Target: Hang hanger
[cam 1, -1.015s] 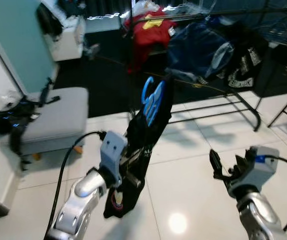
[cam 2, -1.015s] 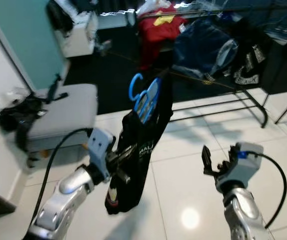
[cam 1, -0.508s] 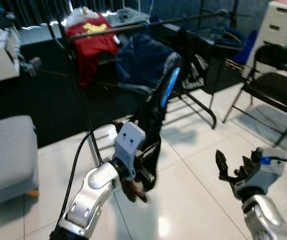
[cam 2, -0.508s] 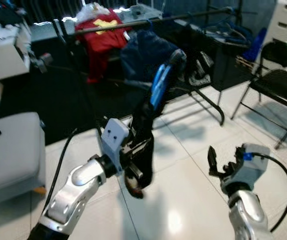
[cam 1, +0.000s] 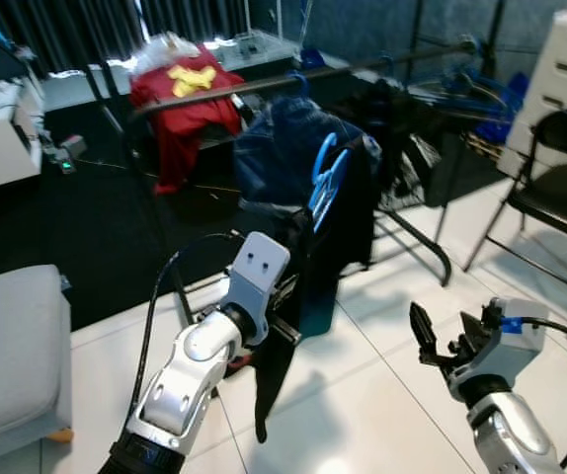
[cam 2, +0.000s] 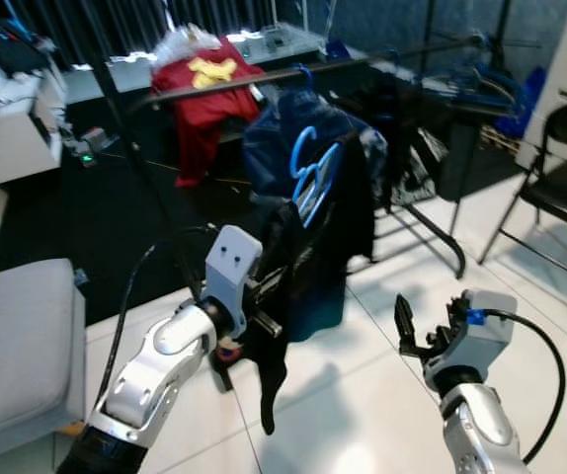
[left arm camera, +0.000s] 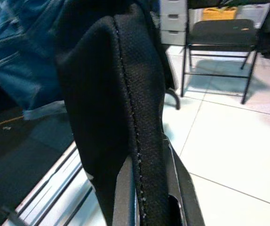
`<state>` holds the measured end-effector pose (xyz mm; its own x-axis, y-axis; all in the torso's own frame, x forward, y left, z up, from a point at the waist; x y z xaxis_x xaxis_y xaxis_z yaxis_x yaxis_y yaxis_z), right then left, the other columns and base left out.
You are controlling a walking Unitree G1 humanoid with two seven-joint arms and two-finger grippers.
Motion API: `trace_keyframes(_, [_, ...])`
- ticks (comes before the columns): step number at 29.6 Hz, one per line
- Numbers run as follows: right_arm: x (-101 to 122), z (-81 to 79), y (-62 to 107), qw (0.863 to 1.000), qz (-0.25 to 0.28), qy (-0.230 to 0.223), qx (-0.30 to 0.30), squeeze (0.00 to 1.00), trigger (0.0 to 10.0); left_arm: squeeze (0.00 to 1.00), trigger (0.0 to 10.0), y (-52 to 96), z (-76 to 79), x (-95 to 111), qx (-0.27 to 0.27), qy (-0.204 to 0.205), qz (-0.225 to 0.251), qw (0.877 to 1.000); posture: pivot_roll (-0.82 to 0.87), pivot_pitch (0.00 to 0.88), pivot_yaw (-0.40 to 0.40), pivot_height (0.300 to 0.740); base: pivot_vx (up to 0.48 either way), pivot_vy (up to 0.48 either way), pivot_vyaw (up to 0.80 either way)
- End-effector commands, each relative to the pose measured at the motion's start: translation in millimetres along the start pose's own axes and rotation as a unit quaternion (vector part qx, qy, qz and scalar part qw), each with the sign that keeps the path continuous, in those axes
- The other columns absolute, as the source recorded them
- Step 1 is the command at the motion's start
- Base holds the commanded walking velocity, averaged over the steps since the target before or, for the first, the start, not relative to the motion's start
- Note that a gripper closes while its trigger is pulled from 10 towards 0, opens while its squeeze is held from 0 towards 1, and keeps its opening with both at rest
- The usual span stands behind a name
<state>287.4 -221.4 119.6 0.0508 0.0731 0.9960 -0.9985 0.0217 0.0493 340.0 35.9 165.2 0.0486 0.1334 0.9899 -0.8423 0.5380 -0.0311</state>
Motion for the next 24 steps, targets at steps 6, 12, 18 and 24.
trace_keyframes(6, [-5.7, -13.4, 2.8, 0.999, -0.007, -0.002, 0.032, 0.0, 10.0, 0.0, 10.0, 0.7, -7.4, -5.9, 0.033, 0.0, -0.02, 0.999, -0.13, 0.031, 0.063, 0.74, 0.45, 0.0, 0.76])
trace_keyframes(12, [-7.7, -16.1, 4.9, 0.999, -0.009, -0.004, 0.037, 0.0, 10.0, 0.0, 10.0, 0.3, 0.7, -12.8, 0.027, 0.001, -0.034, 0.999, -0.13, 0.027, 0.065, 0.74, 0.45, 0.0, 0.34])
trace_keyframes(18, [-8.9, -17.0, 7.0, 0.999, -0.01, -0.015, 0.037, 0.0, 10.0, 0.0, 10.0, -2.0, 9.0, -14.6, 0.022, 0.008, -0.041, 0.999, -0.13, 0.031, 0.073, 0.74, 0.444, 0.0, 0.0])
trace_keyframes(24, [-8.4, -18.2, 10.1, 0.999, -0.01, -0.024, 0.035, 0.0, 10.0, 0.0, 10.0, -4.9, 16.8, -14.3, 0.02, 0.018, -0.048, 0.998, -0.13, 0.051, 0.081, 0.74, 0.436, 0.0, 0.0])
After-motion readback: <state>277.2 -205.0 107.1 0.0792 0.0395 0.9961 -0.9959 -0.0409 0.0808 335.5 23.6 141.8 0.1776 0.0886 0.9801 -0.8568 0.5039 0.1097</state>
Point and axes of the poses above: a point about 5 cm out from each wrist's last joint towards the gripper, its own y axis pointing back from the gripper into the wrist, its own x axis along the axis of the wrist's last joint, z = x × y, the point moved 5 cm from there along -y, pointing out of the wrist towards the gripper, and after that the axes turned 15 degrees about y, right-handed, at the moved point
